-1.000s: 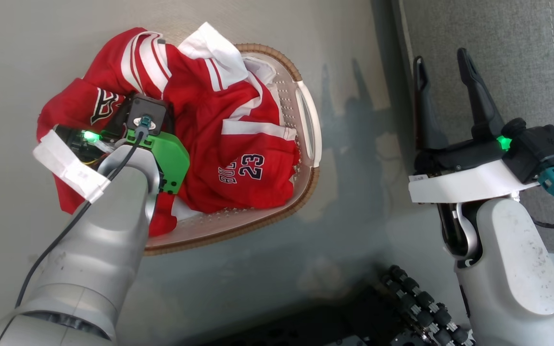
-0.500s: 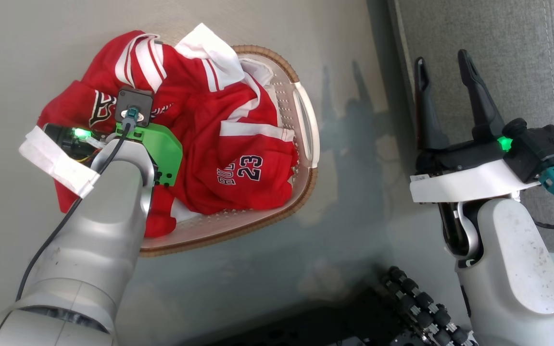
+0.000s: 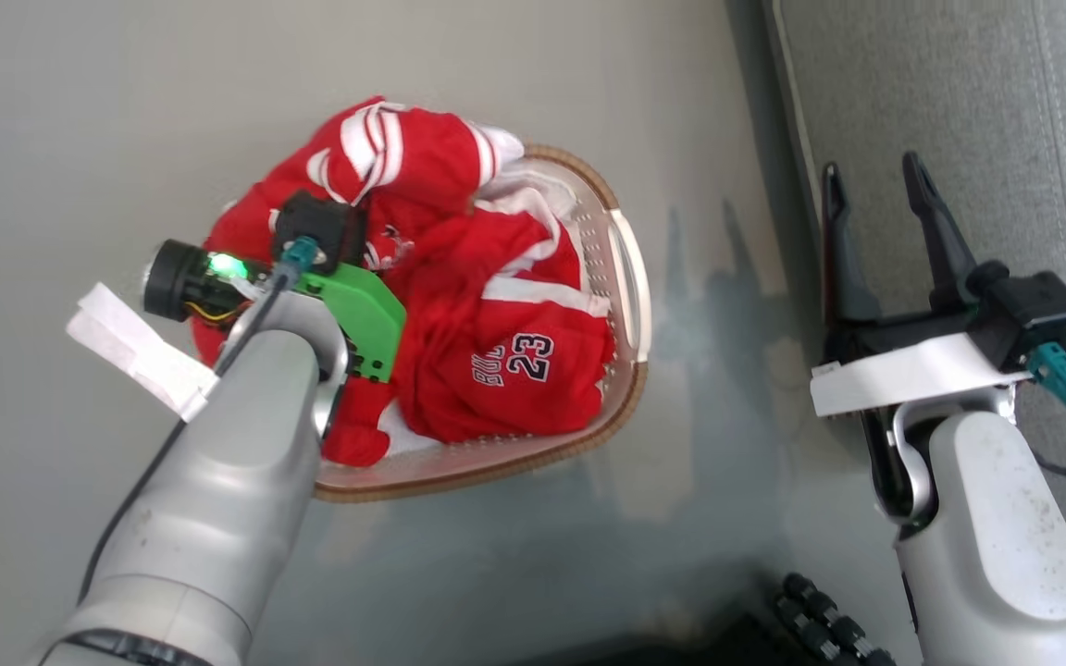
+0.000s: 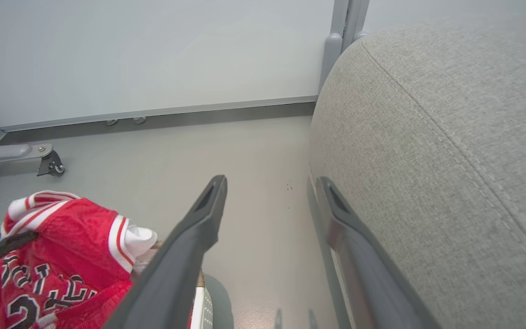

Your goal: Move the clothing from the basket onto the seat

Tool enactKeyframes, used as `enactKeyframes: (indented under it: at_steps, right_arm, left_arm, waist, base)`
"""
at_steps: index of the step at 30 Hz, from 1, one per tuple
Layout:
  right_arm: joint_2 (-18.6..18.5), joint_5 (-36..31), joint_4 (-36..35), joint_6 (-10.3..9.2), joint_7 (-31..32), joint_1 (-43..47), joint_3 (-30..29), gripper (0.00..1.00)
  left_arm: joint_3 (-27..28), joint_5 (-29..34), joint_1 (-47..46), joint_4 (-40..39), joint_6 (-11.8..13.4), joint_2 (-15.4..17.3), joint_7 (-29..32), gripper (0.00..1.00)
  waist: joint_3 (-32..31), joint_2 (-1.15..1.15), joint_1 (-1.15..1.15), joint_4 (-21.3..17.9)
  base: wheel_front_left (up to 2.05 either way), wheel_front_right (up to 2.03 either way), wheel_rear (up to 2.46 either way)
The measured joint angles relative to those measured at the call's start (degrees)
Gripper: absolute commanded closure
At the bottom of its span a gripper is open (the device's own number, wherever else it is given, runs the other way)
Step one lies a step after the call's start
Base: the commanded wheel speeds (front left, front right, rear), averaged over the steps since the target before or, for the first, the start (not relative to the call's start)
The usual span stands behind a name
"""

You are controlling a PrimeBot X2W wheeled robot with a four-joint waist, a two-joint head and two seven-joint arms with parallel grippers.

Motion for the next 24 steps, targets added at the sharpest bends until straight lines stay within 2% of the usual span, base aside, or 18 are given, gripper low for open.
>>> enactKeyframes:
  at_steps: [12, 20, 24]
  right_arm:
    - [0.03, -2.37, 5.39, 0.00, 0.00, 7.33, -2.56, 0.00]
    - [0.00, -2.66, 8.24, 0.00, 0.00, 12.00, -2.49, 0.00]
    - [0.00, -3.05, 8.88, -0.01, 0.00, 13.38, -1.98, 0.00]
  left_arm:
    - [-3.72, -0.93, 6.22, -11.11, -4.04, 0.53, -0.07, 1.00]
    - [-10.32, -3.24, 4.27, -19.37, -4.77, 4.28, 5.72, 1.00]
    - [-14.23, -6.98, 0.32, -25.47, -4.80, 6.93, 10.49, 1.00]
  waist:
    - [-12.83, 0.00, -0.01, 4.61]
    - [-24.04, 0.00, -0.01, 6.78]
    - [-28.86, 0.00, -0.01, 7.22]
  base:
    - [0.00, 0.00, 0.00]
    - [0.00, 0.00, 0.00]
    - [0.00, 0.00, 0.00]
